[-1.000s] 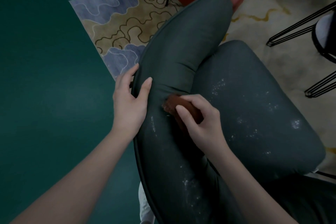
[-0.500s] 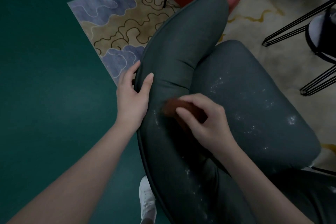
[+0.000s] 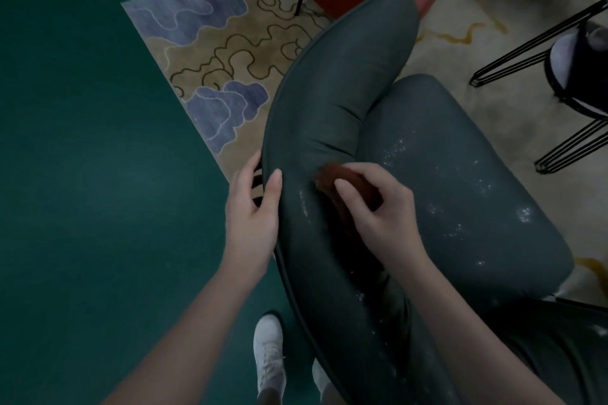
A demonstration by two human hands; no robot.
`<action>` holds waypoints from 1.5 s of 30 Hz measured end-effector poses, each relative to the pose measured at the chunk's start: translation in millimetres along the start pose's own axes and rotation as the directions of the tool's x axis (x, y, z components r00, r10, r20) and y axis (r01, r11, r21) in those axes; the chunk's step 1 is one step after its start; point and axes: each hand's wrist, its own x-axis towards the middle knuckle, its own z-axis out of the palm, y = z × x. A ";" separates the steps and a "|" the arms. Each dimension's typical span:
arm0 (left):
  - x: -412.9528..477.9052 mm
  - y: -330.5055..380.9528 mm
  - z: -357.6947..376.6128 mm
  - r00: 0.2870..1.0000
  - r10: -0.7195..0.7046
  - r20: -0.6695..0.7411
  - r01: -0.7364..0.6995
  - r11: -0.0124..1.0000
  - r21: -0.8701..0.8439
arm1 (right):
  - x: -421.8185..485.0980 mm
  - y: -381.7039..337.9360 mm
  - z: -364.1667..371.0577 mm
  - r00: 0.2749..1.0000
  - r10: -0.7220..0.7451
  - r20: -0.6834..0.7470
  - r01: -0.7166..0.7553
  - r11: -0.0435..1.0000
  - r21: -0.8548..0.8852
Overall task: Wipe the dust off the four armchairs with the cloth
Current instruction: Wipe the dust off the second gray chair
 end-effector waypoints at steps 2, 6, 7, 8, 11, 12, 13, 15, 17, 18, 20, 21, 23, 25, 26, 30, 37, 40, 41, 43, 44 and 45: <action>-2.0 -1.9 1.9 1.000 -0.003 -0.015 0.002 0.999 -0.035 | 5.6 -3.8 7.5 0.999 -0.041 -0.008 0.041 0.999 -0.021; -1.9 -1.4 3.5 1.000 -0.010 -0.026 0.008 0.997 -0.071 | 30.0 -15.8 20.7 0.983 -0.164 0.077 0.171 0.982 -0.086; -2.2 -1.9 2.3 0.999 -0.010 -0.032 0.007 0.997 -0.075 | 32.0 -16.8 21.9 0.973 -0.198 0.116 0.210 0.973 -0.095; -3.2 -2.3 0.6 0.999 -0.016 -0.036 0.013 0.997 -0.082 | 30.6 -16.9 21.1 0.959 -0.234 0.162 0.251 0.964 -0.092; -8.5 -6.5 -7.3 0.999 -0.044 -0.032 0.041 0.993 -0.109 | 8.2 -15.3 5.6 0.879 -0.327 0.347 0.349 0.937 0.001; -10.5 -8.5 -9.4 0.998 -0.051 -0.034 0.047 0.993 -0.105 | -1.1 -14.5 -1.2 0.845 -0.341 0.412 0.357 0.933 0.040; -12.9 -10.2 -10.7 0.997 -0.063 -0.040 0.059 0.993 -0.105 | -9.3 -14.7 -7.5 0.816 -0.343 0.466 0.354 0.933 0.067; -18.2 -9.3 -9.4 0.995 -0.085 -0.056 0.078 0.990 -0.121 | -15.3 -15.7 -16.4 0.783 -0.351 0.513 0.356 0.930 0.093; -22.2 -5.4 -5.0 0.993 -0.098 -0.071 0.088 0.986 -0.139 | -5.2 -15.8 -17.3 0.808 -0.363 0.464 0.363 0.927 0.092; -23.8 -3.4 -2.6 0.991 -0.104 -0.081 0.091 0.985 -0.146 | 4.3 -15.0 -14.4 0.834 -0.359 0.419 0.363 0.929 0.072; -26.2 -1.5 0.1 0.989 -0.108 -0.104 0.093 0.985 -0.143 | 21.3 -14.7 -4.7 0.875 -0.336 0.348 0.347 0.937 0.032; -27.2 -1.5 0.8 0.987 -0.111 -0.118 0.094 0.986 -0.139 | 23.7 -13.8 0.0 0.882 -0.327 0.340 0.338 0.941 0.029; -29.4 -0.7 2.3 0.983 -0.111 -0.143 0.095 0.989 -0.117 | 13.0 -10.4 2.0 0.872 -0.332 0.359 0.331 0.941 0.067; -30.3 2.4 4.5 0.981 -0.098 -0.165 0.086 0.993 -0.078 | -6.0 -6.0 -5.7 0.844 -0.347 0.409 0.319 0.938 0.139; -29.8 4.9 6.2 0.981 -0.097 -0.170 0.087 0.994 -0.060 | -13.6 -3.3 -11.2 0.835 -0.351 0.424 0.307 0.936 0.171; -19.6 17.7 13.5 0.978 -0.099 -0.186 0.110 0.993 0.049 | -12.4 14.4 -17.1 0.890 -0.348 0.296 0.297 0.933 0.202; -18.7 24.3 31.2 0.972 -0.009 -0.233 0.098 0.922 0.374 | 6.1 48.7 -7.4 0.997 -0.058 0.059 0.039 0.960 0.279; -20.4 24.4 33.1 0.967 0.007 -0.253 0.100 0.907 0.409 | 6.3 64.9 -7.0 0.999 -0.027 0.044 0.012 0.947 0.320; -20.9 24.3 33.1 0.965 0.012 -0.261 0.101 0.905 0.414 | 6.1 72.1 -6.3 0.999 0.007 0.037 -0.019 0.941 0.339; -21.2 24.0 33.7 0.959 0.015 -0.282 0.108 0.903 0.415 | 5.8 89.3 -2.4 0.991 0.130 0.039 -0.135 0.908 0.397; -21.0 22.6 33.4 0.957 0.020 -0.288 0.107 0.902 0.417 | 6.0 98.2 0.6 0.977 0.206 0.053 -0.208 0.876 0.435; -21.0 21.2 32.9 0.957 0.024 -0.290 0.105 0.902 0.419 | 6.3 107.7 4.8 0.958 0.276 0.072 -0.277 0.839 0.469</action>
